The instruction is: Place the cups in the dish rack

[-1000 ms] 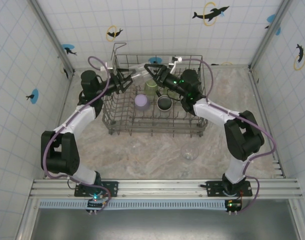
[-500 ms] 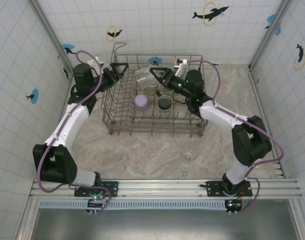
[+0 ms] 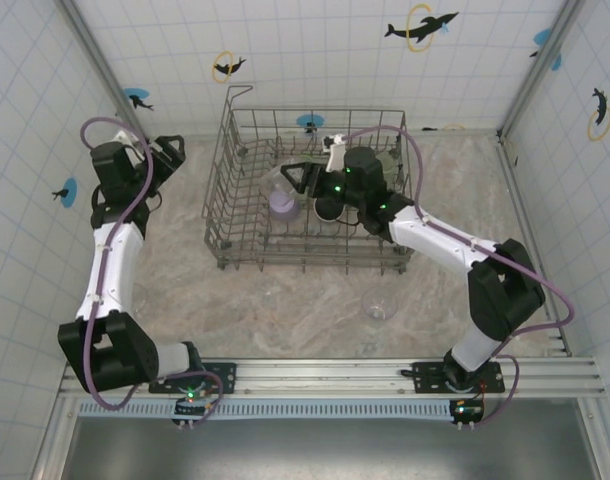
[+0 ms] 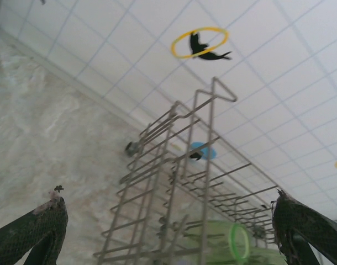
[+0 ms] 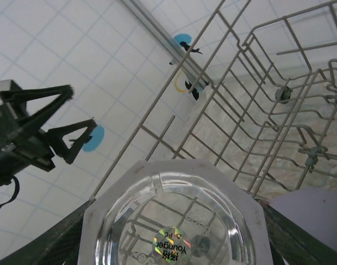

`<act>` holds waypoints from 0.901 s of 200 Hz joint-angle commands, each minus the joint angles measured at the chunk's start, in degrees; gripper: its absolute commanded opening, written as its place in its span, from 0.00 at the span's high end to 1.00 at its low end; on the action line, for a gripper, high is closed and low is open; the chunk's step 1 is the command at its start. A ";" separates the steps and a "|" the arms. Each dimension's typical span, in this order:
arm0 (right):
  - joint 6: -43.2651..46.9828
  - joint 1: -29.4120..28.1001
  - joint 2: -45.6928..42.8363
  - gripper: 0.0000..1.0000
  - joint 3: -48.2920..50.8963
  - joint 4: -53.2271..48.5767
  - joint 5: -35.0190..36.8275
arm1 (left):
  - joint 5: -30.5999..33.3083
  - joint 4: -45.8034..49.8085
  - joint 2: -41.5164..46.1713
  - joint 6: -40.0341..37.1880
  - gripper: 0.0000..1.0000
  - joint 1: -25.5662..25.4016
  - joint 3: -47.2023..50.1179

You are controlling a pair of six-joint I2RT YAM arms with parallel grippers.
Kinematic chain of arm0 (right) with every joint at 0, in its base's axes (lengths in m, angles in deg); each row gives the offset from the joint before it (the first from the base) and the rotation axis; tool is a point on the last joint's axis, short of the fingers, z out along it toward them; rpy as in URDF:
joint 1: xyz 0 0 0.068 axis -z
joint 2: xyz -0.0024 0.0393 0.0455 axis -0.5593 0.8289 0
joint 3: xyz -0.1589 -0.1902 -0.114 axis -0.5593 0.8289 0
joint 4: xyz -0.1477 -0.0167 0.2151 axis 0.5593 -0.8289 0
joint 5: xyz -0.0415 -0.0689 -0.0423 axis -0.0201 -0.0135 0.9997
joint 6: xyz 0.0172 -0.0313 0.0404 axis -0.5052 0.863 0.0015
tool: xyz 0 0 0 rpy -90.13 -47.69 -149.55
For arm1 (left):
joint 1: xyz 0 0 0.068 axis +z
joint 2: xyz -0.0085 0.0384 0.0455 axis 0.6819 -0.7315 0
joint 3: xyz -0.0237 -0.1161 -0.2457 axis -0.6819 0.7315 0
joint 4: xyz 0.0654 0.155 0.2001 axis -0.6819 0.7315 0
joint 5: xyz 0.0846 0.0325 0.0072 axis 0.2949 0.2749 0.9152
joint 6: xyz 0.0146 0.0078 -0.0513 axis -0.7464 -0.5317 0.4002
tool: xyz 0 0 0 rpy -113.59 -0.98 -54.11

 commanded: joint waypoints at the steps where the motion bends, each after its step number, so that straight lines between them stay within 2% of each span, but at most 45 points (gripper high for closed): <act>1: 10.49 -2.60 1.28 0.53 -6.56 -4.89 3.23 | 1.79 1.91 -1.68 -3.11 0.03 0.88 2.08; 39: 19.06 -6.41 5.19 0.54 -11.90 -10.74 5.93 | -0.56 -0.58 -2.01 -2.99 0.03 3.32 5.20; 71: 27.11 -9.78 9.67 0.53 -17.30 -15.71 5.99 | 0.97 -0.60 -0.44 -4.06 0.03 4.95 7.86; 90: 32.68 -12.25 13.15 0.53 -21.42 -19.41 9.52 | 0.54 -0.59 0.45 -3.64 0.03 6.47 10.09; 127: 34.48 -13.00 18.11 0.54 -26.28 -22.40 9.81 | 0.95 -1.51 2.07 -3.08 0.03 7.28 11.59; 180: 37.97 -13.17 19.80 0.54 -25.29 -20.10 4.88 | -0.94 -3.08 2.21 -1.54 0.03 7.31 12.78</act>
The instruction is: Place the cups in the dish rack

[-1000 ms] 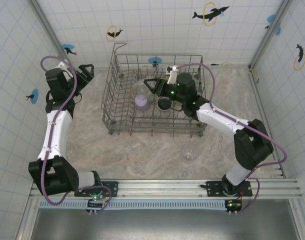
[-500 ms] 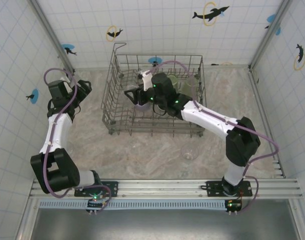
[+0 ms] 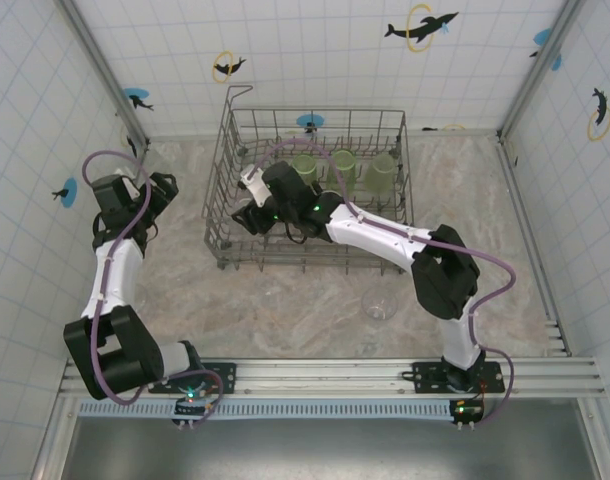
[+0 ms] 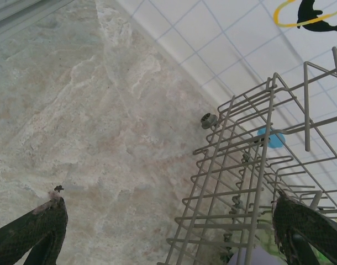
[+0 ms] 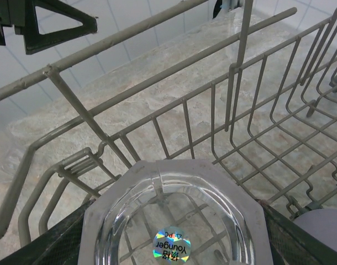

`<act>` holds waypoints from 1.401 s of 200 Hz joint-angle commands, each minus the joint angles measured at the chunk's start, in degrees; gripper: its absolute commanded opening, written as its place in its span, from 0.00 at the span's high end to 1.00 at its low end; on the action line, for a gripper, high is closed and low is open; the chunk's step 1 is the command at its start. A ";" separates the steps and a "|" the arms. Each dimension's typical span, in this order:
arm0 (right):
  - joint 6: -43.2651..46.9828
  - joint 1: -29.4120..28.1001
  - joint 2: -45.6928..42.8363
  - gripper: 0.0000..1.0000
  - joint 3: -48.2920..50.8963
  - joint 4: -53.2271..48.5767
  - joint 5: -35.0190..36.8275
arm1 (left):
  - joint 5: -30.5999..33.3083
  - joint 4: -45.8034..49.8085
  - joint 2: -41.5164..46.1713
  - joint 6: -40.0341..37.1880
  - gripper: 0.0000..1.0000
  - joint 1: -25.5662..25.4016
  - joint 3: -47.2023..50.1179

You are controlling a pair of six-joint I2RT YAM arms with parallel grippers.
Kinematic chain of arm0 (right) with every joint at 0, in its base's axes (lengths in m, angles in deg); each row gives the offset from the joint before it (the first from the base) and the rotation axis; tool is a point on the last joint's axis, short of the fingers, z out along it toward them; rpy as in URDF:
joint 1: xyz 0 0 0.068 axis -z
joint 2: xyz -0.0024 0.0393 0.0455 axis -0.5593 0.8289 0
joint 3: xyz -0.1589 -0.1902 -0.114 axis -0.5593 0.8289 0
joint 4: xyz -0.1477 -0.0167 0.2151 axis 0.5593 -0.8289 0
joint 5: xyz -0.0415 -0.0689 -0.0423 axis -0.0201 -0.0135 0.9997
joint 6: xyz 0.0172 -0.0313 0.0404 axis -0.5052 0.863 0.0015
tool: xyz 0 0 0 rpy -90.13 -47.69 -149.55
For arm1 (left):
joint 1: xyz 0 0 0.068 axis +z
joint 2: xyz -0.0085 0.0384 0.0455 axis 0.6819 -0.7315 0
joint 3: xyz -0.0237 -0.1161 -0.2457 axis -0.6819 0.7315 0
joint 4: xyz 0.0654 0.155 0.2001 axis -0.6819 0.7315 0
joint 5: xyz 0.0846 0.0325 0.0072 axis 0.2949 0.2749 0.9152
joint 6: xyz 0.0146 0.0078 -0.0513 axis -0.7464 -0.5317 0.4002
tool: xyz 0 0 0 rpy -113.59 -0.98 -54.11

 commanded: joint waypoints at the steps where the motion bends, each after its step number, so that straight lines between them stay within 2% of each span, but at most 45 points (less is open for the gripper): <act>1: 3.10 0.08 0.93 0.54 -2.25 2.79 -2.45 | -1.31 -2.00 0.80 0.80 0.03 0.25 0.48; 109: 4.85 0.15 5.85 0.54 -3.74 7.23 -10.12 | -3.05 -2.40 0.24 2.15 0.03 0.38 0.88; 211: 3.47 0.06 9.87 0.53 -6.12 8.08 -11.52 | -3.74 -2.67 0.08 2.41 0.03 0.35 1.07; 249: 3.62 0.04 11.07 0.50 -6.03 6.82 -10.99 | -3.88 -2.80 0.00 2.57 0.03 0.38 1.05; 280: 3.62 -0.01 11.40 0.38 -6.12 6.08 -10.49 | -4.00 -2.76 0.00 2.66 0.03 0.35 1.07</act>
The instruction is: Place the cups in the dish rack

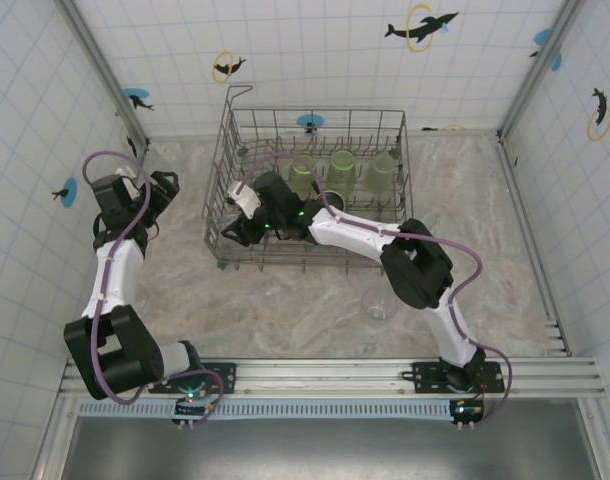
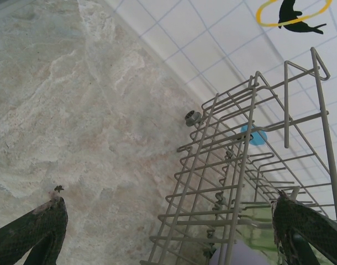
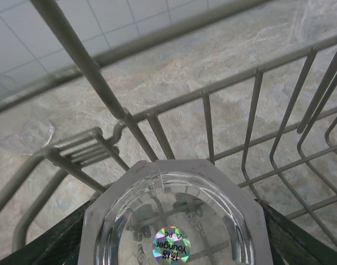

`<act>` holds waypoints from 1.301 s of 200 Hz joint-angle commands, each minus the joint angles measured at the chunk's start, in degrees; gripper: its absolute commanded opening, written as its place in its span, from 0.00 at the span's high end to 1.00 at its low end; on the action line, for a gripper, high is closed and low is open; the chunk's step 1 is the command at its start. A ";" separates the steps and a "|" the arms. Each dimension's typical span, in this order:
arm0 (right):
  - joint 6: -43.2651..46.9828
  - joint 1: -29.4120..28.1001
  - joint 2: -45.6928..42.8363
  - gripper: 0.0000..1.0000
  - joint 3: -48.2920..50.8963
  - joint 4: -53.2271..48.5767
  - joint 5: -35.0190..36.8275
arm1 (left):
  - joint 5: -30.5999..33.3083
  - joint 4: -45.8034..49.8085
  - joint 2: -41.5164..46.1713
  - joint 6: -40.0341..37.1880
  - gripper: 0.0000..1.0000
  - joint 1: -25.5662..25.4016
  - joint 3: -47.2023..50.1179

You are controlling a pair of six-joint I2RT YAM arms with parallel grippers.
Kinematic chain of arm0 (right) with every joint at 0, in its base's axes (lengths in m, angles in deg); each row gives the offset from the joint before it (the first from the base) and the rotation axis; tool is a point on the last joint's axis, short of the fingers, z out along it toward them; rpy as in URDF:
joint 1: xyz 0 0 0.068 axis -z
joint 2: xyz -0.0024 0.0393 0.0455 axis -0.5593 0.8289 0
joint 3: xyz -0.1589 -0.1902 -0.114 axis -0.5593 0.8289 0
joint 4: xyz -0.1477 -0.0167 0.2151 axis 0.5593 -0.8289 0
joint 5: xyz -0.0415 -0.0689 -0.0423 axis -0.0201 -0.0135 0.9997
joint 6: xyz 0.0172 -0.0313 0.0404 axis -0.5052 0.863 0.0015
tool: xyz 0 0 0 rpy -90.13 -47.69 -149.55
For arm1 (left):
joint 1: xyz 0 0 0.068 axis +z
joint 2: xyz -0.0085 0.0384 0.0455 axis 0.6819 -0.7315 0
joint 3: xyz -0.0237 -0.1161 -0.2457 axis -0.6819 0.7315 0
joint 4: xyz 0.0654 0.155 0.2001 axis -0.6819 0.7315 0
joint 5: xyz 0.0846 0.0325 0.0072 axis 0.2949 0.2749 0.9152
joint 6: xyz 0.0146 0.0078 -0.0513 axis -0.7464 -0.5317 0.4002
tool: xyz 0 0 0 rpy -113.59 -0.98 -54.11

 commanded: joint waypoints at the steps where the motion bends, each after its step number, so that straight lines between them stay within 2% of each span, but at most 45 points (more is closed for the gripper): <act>1: 0.06 -0.12 0.80 0.37 -2.58 0.91 0.22 | -0.92 -0.79 0.02 0.34 0.03 0.32 0.56; 59: -1.24 -0.66 -0.76 0.17 -3.11 0.50 2.65 | -1.00 -0.83 0.19 0.37 0.03 0.31 0.55; 135: -1.77 -1.53 -4.91 0.14 -3.52 -1.11 3.93 | -0.47 -0.66 0.34 0.11 0.03 0.37 0.64; 197: -3.37 -1.36 -14.31 0.08 8.08 2.99 8.40 | 1.55 0.40 0.81 -1.15 0.03 0.65 0.20; 209: -3.46 -1.28 -15.72 0.00 9.67 2.82 9.14 | 1.26 0.35 0.72 -1.05 0.03 0.67 0.20; 260: -5.33 -1.10 -22.11 0.00 18.01 3.25 13.01 | 1.39 0.14 0.63 -0.62 0.03 0.78 0.46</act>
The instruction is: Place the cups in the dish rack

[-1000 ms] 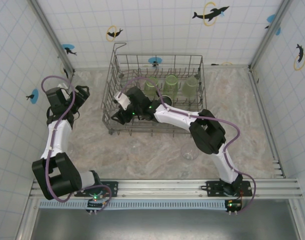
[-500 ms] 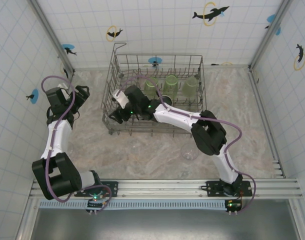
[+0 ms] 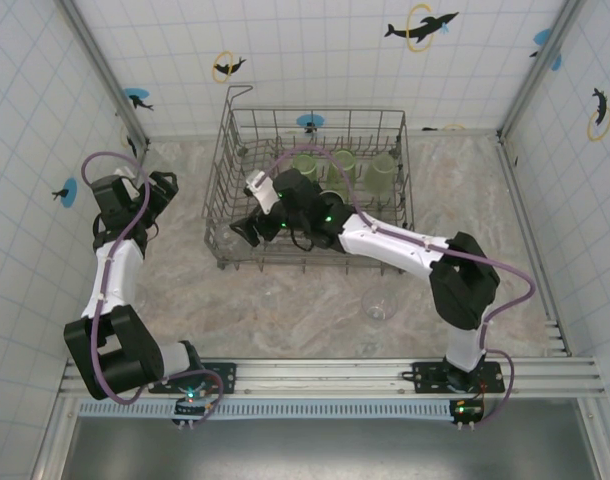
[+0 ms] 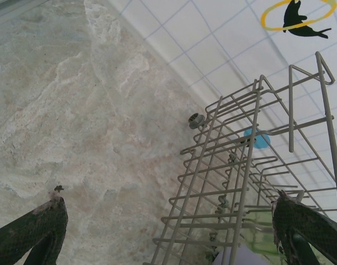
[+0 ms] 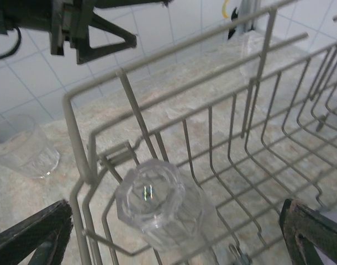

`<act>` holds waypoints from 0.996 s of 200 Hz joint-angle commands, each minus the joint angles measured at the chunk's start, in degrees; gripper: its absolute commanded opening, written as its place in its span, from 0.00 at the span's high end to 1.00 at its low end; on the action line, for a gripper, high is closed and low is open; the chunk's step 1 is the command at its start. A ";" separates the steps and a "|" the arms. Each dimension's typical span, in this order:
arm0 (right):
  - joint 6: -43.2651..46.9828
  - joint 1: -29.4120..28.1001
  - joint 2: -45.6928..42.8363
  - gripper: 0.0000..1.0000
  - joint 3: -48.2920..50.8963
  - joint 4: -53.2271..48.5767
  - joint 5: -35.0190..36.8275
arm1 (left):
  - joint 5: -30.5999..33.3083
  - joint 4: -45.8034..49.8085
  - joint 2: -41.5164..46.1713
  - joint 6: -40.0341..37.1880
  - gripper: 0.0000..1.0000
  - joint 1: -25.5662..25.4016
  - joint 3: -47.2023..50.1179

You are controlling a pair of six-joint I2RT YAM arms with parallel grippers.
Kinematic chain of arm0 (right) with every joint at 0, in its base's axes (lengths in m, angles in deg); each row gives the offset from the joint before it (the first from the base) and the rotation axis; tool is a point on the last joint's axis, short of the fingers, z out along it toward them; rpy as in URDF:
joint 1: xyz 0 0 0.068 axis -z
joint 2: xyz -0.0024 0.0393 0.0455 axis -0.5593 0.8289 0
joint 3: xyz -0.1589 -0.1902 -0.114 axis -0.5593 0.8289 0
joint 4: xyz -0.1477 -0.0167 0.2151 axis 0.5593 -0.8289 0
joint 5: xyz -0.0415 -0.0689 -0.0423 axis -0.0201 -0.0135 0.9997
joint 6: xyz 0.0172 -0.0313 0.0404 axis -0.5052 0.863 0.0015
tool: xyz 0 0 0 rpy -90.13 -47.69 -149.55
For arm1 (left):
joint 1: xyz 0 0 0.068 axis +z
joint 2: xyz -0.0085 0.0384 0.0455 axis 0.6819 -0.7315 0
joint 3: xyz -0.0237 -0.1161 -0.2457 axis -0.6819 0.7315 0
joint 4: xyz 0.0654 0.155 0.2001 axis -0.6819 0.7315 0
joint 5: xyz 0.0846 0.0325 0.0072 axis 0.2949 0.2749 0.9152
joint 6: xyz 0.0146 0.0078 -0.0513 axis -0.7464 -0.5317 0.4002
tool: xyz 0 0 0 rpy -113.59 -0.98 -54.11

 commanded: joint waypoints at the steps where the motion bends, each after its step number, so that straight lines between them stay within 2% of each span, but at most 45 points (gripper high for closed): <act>1: -1.58 0.04 -3.73 0.00 3.77 1.29 3.23 | 0.62 0.03 0.61 -0.77 0.03 0.54 0.42; 90: -5.60 0.04 -12.69 0.00 12.27 0.12 8.00 | 2.06 0.59 0.68 -0.67 0.03 0.52 0.25; 135: -5.60 0.13 -19.39 0.00 18.22 0.85 11.44 | 6.68 3.20 0.13 -1.66 0.03 0.53 -1.52; 156: -5.85 0.44 -22.87 0.00 21.92 1.36 13.03 | 6.94 4.54 0.34 -2.20 0.03 0.52 -2.96; 199: -6.83 2.19 -28.67 0.00 29.66 3.46 13.27 | 11.28 8.88 3.27 -1.72 0.03 0.54 -2.25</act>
